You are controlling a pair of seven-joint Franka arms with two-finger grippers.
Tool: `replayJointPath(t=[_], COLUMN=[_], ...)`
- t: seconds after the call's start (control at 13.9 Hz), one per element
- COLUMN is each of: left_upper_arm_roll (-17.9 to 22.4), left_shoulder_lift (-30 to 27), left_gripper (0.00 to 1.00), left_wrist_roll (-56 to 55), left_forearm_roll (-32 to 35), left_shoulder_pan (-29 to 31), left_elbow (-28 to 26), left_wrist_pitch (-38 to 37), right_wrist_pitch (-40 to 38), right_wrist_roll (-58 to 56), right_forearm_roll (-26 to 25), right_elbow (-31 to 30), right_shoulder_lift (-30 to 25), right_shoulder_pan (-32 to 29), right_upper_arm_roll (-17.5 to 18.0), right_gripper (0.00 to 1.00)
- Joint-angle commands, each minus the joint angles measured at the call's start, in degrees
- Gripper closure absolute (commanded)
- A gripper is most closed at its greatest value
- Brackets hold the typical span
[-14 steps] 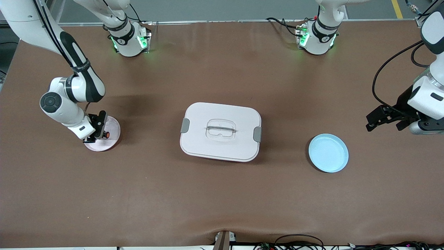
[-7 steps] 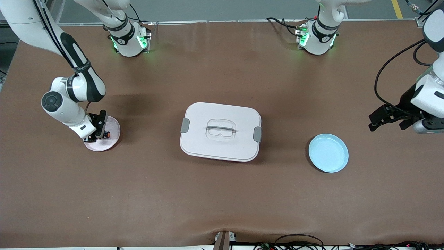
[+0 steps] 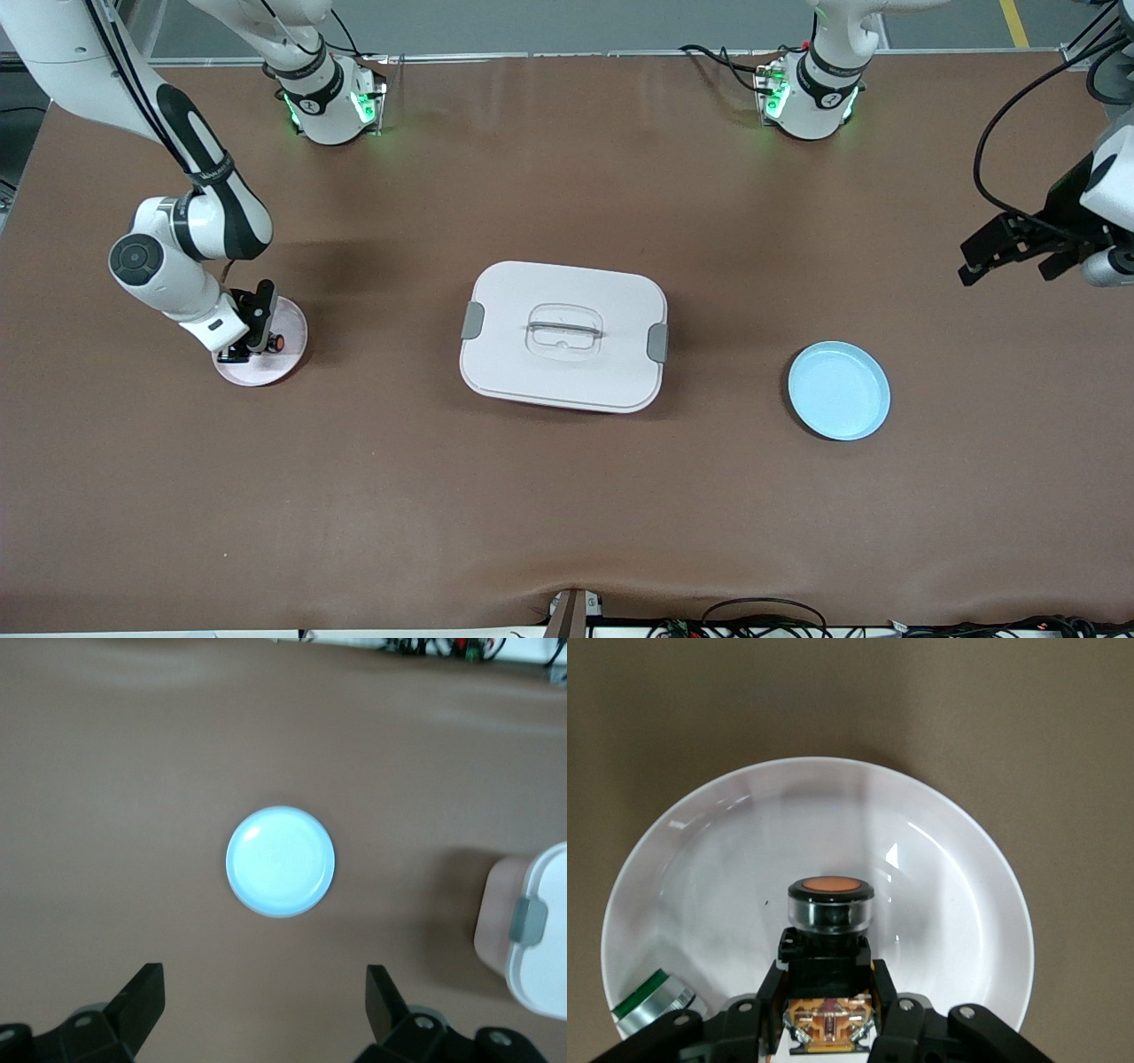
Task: Transfer orange switch to right arm and place
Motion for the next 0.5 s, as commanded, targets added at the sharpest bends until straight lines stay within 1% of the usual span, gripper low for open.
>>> replayJointPath(t=[0.0,0.07,0.14,0.22,0.43], left_upper_arm_roll=[0.7,0.6,0.6,0.6,0.6], left_shoulder_lift=[-1.7,-1.7,-1.7,-1.7,-1.5], left_gripper=[0.00,0.00,0.00,0.00,0.00], left_wrist_roll=[2.2,3.6,3.7,3.7,2.8], left_forearm_roll=[0.5,0.5,0.5,0.5,0.5], left_shoulder_pan=[-0.2,0.6,0.8,0.8,0.8], left_elbow=[-0.1,-0.1,-0.1,-0.1,-0.1], left_wrist_pitch=[-3.1,-3.1,-3.1,-3.1,-3.2], right_wrist_pitch=[0.7,0.7,0.7,0.7,0.7], right_wrist_roll=[-0.7,-0.3,-0.5,-0.7,-0.7], right_forearm_roll=[-0.6,-0.5,-0.5,-0.5,-0.6], right_elbow=[-0.2,-0.1,0.0,0.1,0.1], right_shoulder_lift=[0.3,0.4,0.4,0.4,0.4], right_shoulder_pan=[-1.4,-1.0,-0.4,-0.2,-0.3], right_upper_arm_roll=[1.0,1.0,1.0,1.0,1.0], right_gripper=[1.00,0.97,0.03,0.00,0.00])
